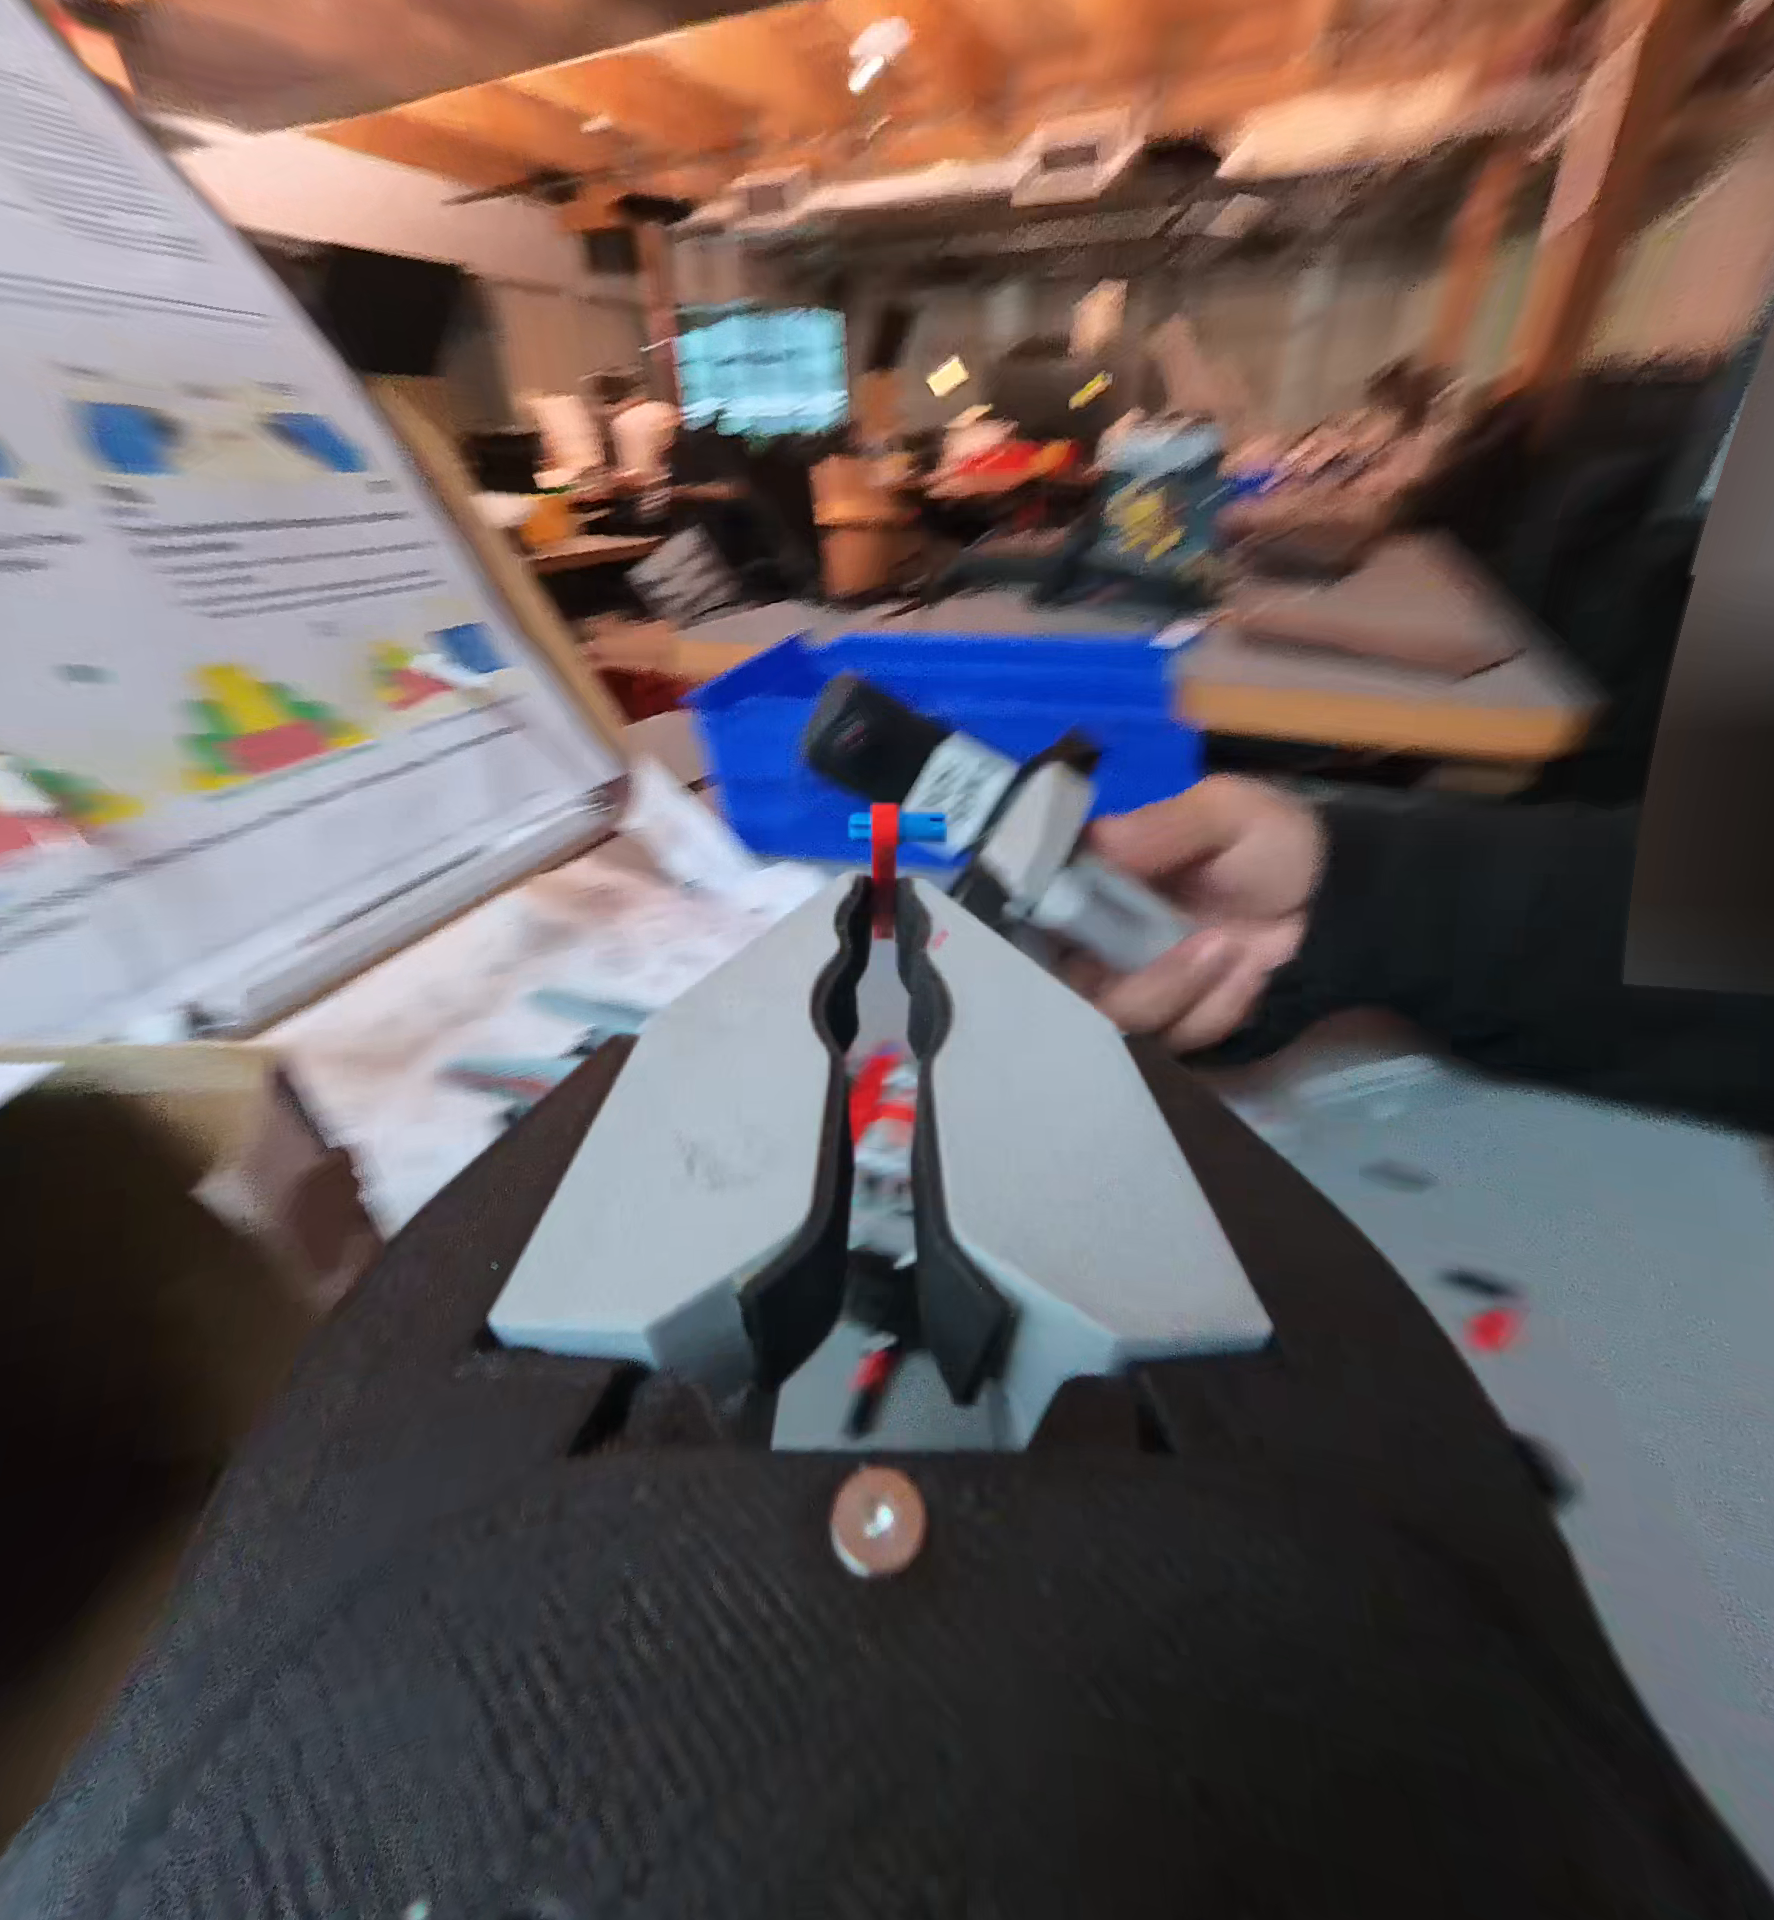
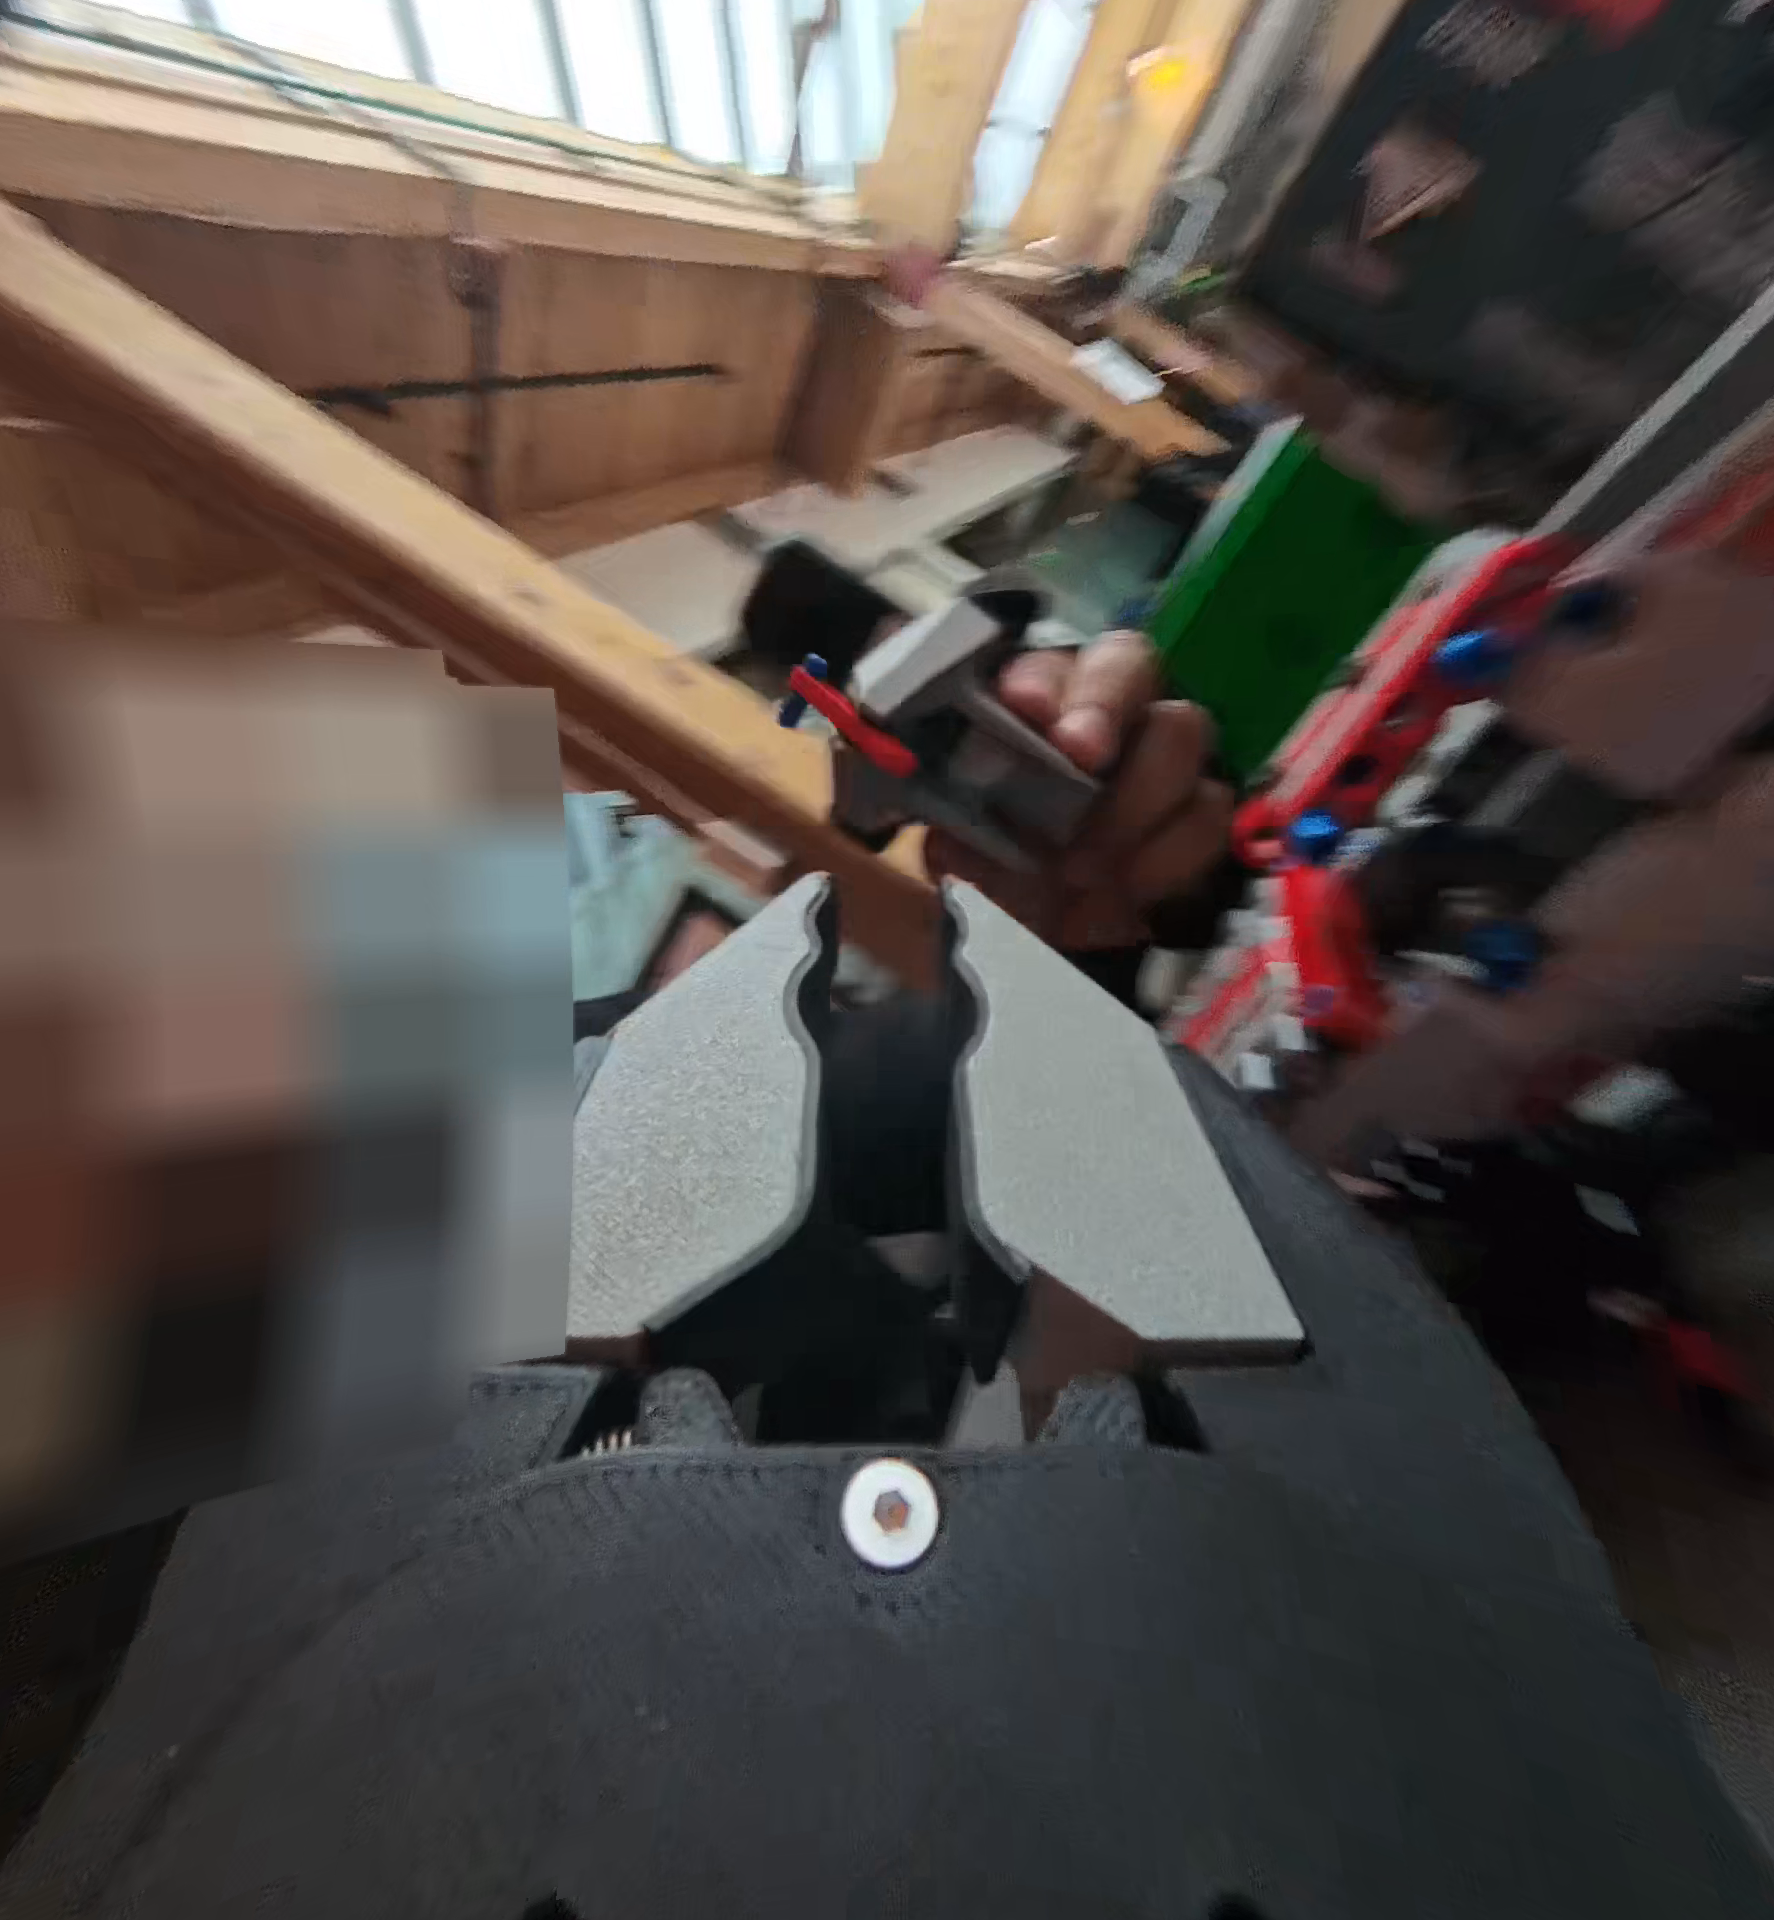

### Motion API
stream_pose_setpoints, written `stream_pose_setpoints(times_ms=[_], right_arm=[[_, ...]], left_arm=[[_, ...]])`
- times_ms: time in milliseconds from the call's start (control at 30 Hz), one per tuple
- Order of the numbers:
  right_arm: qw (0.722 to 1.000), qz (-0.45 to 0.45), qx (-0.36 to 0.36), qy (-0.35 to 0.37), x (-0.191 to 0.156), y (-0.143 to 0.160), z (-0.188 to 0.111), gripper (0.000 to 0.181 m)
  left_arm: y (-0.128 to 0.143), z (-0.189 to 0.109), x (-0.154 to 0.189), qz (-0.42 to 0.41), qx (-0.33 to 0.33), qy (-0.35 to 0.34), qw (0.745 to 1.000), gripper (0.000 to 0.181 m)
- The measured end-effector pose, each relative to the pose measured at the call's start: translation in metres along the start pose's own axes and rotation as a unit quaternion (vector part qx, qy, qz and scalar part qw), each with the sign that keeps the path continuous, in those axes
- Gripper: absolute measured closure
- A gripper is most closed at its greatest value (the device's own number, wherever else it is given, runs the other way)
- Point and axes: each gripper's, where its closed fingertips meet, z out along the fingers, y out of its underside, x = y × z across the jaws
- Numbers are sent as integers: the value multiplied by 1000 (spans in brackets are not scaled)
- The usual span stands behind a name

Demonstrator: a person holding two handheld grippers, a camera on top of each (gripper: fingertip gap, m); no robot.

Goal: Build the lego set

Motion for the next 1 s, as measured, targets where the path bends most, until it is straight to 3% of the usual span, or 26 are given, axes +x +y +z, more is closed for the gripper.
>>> stream_pose_setpoints(times_ms=[33,200,333,533,733,1000], right_arm=[[999,-28,1,37,5,-3,-5,158],[992,-112,-40,49,-11,5,3,148],[966,-191,-73,161,12,10,3,168],[942,-239,-79,223,20,5,-3,170],[936,-262,-80,220,15,5,-1,175],[921,-327,-89,195,-2,8,5,181]], left_arm=[[6,-1,-8,47,-31,-39,998,179],[36,10,-5,243,-152,-100,953,179],[48,14,-5,338,-194,-127,912,179],[47,14,-4,346,-200,-132,907,179],[45,16,-1,377,-203,-144,892,180],[25,15,7,458,-153,-170,859,179]])
